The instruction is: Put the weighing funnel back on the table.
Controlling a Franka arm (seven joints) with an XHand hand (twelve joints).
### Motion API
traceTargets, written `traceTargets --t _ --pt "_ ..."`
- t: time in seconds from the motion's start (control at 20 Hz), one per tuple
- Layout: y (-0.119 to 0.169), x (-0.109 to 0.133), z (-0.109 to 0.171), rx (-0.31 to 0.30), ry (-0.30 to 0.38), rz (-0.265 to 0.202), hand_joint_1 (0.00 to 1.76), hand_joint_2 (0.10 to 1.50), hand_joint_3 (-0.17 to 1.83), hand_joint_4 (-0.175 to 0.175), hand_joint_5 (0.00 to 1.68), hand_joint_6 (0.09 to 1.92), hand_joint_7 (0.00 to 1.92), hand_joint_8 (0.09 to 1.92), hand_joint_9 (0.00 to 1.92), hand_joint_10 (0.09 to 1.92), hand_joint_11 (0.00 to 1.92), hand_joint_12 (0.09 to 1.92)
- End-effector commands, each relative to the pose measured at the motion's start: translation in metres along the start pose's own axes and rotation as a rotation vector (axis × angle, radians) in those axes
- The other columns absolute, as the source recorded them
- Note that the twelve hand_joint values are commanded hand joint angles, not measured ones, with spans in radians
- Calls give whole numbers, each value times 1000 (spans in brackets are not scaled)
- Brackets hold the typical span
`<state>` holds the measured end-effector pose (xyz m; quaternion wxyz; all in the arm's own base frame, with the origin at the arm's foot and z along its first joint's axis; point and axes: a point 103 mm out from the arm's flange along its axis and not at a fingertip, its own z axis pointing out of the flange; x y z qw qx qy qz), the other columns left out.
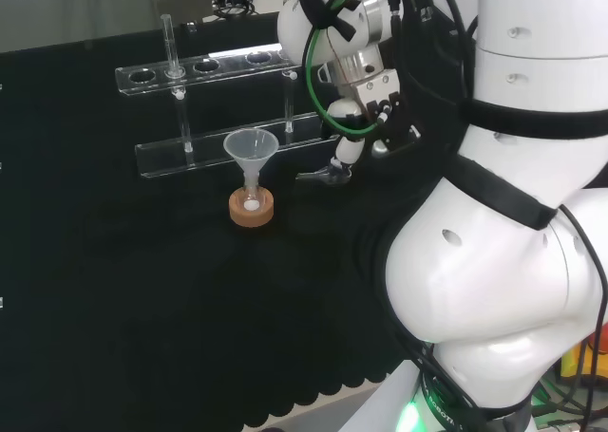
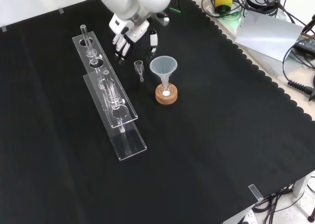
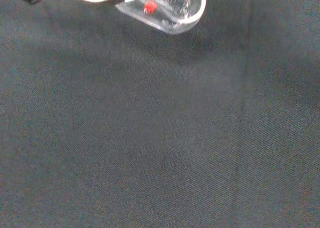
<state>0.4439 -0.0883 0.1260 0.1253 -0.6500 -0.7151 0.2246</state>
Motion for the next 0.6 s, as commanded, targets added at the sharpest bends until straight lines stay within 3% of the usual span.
traceTargets --t 0.05,0.6 --pt "-38 0 -27 -59 -5 23 805 713 612 -42 269 87 64 652 320 658 180 1351" --pt "-84 21 -63 -131 -31 23 798 717 607 -43 273 87 152 677 371 674 217 1355"
